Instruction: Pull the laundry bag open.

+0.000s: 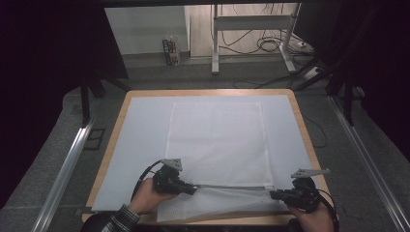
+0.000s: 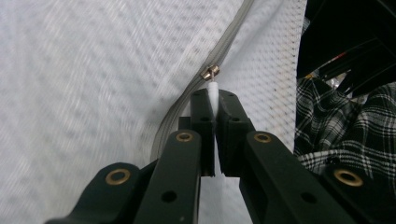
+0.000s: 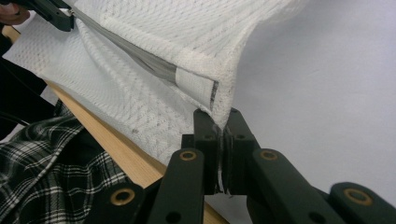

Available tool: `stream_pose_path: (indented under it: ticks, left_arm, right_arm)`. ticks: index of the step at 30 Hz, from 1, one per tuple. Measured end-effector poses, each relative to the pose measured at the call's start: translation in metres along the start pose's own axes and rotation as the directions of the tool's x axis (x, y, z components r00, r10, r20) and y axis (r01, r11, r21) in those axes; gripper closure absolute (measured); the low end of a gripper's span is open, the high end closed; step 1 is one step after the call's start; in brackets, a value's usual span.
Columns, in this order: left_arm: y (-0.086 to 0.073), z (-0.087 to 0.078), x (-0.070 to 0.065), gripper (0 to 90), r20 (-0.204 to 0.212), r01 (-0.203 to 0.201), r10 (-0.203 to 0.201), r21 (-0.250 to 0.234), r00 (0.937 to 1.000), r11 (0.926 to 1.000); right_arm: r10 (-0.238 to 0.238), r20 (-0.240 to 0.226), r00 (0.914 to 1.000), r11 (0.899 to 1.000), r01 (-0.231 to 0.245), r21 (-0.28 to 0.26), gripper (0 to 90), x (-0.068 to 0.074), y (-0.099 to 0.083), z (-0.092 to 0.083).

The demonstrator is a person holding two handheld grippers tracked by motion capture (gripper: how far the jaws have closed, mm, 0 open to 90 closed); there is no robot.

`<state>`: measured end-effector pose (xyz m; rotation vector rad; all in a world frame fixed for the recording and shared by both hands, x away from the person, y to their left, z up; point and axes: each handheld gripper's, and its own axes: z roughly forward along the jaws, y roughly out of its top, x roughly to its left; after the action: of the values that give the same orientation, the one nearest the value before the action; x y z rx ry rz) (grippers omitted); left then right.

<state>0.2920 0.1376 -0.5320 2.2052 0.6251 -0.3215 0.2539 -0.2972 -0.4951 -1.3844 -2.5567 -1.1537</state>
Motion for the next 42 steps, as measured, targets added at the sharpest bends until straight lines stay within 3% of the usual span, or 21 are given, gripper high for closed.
stream_pose_path:
  ticks: [24, 42]
  left_arm:
    - [-0.024, -0.027, 0.001, 87.1, -0.042, 0.031, -0.031, -0.018, 0.9986, 0.9994]
    - [-0.046, -0.051, 0.004, 87.0, -0.086, 0.068, -0.072, -0.040, 0.9938, 0.9968]
  right_arm:
    - [-0.001, 0.002, 1.0000, 1.000, 0.001, 0.001, 85.1, 0.001, 0.000, 0.000]
    - [0.001, 0.009, 1.0000, 1.000, -0.001, 0.002, 85.0, 0.000, 0.000, 0.001]
